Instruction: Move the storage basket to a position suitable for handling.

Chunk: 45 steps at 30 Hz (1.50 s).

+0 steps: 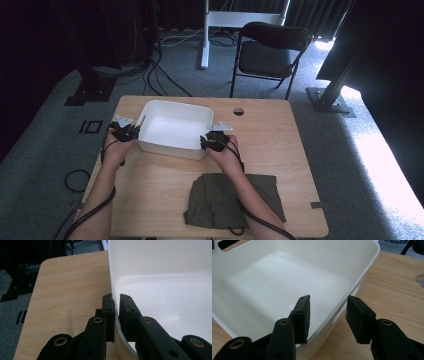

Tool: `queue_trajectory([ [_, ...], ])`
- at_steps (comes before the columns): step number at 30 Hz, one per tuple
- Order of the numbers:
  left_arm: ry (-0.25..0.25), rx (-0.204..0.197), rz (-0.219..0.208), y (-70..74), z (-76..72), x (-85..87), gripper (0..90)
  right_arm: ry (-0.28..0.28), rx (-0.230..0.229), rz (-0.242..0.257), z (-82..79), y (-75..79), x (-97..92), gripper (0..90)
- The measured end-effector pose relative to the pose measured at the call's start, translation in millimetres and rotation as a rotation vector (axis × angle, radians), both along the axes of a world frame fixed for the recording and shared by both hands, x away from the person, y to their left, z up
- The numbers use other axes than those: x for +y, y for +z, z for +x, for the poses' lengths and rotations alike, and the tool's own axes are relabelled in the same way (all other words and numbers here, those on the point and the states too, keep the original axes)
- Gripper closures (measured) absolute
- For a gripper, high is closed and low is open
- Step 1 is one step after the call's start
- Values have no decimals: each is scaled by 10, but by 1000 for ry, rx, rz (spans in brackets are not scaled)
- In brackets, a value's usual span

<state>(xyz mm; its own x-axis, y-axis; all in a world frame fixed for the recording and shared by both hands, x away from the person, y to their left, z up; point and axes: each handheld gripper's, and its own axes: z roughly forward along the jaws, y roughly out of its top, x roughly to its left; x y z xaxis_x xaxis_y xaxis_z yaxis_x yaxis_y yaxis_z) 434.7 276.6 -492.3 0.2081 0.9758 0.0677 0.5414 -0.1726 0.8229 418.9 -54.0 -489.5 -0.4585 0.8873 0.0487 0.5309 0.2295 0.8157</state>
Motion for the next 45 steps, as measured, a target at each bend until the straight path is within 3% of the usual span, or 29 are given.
queue_trajectory([
  [3,3,12,-11,10,-22,-12,846,-12,22,9,-3,18,-17,582],
  [12,29,23,-35,17,-96,-97,847,-45,23,0,-19,27,-54,626],
  [30,101,12,-52,-2,-244,-581,847,-152,21,-32,-3,35,-359,728],
  [36,97,15,-47,0,-252,-741,845,-190,26,-38,7,40,-476,756],
  [42,95,20,-75,0,-268,-895,843,-223,30,-37,11,42,-611,778],
  [45,83,21,-73,-1,-283,-969,837,-242,39,-10,15,40,-699,790],
])
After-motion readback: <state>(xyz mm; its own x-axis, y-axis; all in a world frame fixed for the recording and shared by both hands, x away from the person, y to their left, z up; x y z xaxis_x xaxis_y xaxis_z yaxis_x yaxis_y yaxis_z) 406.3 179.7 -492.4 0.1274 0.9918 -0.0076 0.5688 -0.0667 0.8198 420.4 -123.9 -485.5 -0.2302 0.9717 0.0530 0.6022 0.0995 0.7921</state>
